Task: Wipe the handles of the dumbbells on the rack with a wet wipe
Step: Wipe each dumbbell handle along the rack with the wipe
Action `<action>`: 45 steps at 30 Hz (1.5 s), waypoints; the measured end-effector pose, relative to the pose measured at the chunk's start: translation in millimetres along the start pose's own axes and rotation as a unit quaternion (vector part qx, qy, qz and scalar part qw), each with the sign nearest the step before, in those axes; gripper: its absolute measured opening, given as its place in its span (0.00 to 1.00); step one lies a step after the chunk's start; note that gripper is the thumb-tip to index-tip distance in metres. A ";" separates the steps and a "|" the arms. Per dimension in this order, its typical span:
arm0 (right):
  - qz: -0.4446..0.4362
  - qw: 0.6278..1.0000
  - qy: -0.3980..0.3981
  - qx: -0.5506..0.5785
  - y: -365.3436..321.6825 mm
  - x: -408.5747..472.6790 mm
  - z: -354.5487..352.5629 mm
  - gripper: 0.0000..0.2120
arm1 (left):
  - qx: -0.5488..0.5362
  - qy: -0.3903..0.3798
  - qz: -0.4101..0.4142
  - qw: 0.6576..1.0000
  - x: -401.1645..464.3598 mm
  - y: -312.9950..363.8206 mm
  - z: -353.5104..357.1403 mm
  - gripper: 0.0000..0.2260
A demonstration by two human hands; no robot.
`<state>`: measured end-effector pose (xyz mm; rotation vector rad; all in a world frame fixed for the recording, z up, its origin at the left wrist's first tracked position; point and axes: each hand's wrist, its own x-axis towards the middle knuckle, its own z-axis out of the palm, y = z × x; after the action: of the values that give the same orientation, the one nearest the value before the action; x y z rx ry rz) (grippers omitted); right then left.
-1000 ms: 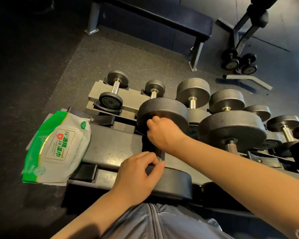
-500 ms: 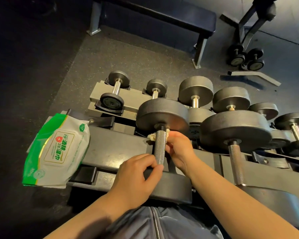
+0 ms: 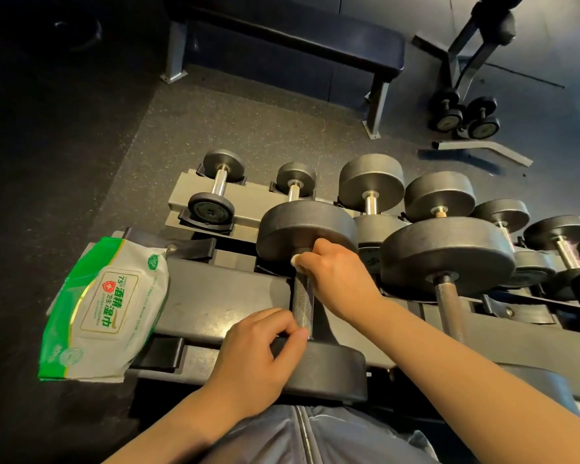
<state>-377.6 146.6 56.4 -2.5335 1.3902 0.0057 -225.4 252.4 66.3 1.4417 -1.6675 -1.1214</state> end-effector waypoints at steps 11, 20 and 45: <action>0.073 0.971 -0.056 0.220 9.5 -10.6 -12.4 0.07 | -0.007 0.003 -0.001 1.000 -0.3 3.0 -2.4 0.13; -0.010 0.991 0.000 0.136 15.7 -2.3 -6.7 0.06 | 0.014 0.067 -0.010 0.998 -2.3 4.2 -2.5 0.11; -0.141 0.874 -0.329 0.330 31.1 -31.9 -22.6 0.09 | -0.116 0.197 -0.115 0.967 -5.0 18.4 11.8 0.07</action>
<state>-423.4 152.2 75.5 -1.8543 0.6002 0.2651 -242.8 259.9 78.4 1.6059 -1.0797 -1.0291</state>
